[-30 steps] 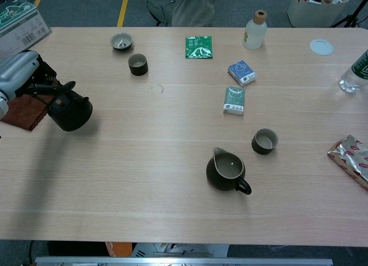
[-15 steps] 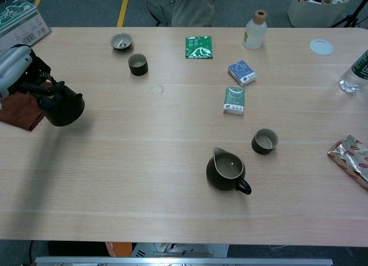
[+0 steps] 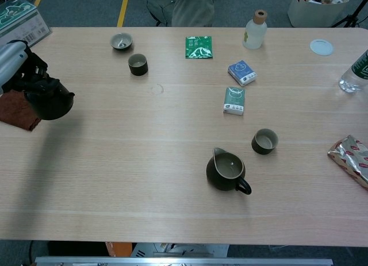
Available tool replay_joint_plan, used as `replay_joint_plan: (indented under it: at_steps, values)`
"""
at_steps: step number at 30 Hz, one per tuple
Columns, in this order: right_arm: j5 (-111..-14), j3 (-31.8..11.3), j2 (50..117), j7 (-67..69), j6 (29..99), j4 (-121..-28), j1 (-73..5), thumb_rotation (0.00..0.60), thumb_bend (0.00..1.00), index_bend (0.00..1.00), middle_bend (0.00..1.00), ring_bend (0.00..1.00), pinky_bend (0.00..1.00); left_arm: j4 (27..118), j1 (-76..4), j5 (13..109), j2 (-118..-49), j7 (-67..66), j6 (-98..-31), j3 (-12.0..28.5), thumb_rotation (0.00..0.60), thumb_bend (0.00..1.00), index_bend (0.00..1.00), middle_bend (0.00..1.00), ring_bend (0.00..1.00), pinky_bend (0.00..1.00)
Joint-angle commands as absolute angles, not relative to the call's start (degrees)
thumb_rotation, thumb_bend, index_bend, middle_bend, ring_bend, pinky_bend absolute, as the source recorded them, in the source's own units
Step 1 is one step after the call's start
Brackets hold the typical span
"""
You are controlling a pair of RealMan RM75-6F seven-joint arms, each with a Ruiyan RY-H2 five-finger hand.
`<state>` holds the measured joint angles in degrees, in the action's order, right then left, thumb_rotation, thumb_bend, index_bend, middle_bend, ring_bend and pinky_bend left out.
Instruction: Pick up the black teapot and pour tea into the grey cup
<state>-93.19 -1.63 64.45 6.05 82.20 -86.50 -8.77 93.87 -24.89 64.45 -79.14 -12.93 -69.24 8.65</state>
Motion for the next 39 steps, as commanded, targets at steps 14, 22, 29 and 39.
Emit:
replay_joint_plan:
  at_steps: [14,22,29,39]
  values:
    - [-101.78,0.62,62.41,-0.1,68.92,-94.28,-19.87,0.6,0.34,0.32,0.32,0.21,0.22,97.07,-24.21,66.42,-76.99,-13.34,-70.04,8.32,0.541,0.36,0.9,0.99,0.78,0.0]
    - [-101.19,2.21,65.36,-3.58,63.18,-92.01,-22.38,0.6,0.3,0.32,0.32,0.21,0.22,98.63,-23.8,67.05,-75.83,-13.52,-70.01,7.79,0.542,0.36,0.9,0.99,0.78,0.0]
    - [-99.87,3.09,69.56,-6.66,60.21,-89.3,-23.44,0.6,0.2,0.32,0.32,0.21,0.23,99.16,-23.4,67.24,-75.41,-13.35,-69.87,7.31,0.542,0.36,0.9,0.99,0.78,0.0]
    - [-97.36,2.67,75.99,-8.89,57.27,-84.62,-25.52,0.6,0.12,0.32,0.3,0.2,0.22,98.88,-22.91,66.73,-74.99,-12.65,-69.6,7.22,0.54,0.36,0.9,0.99,0.78,0.0]
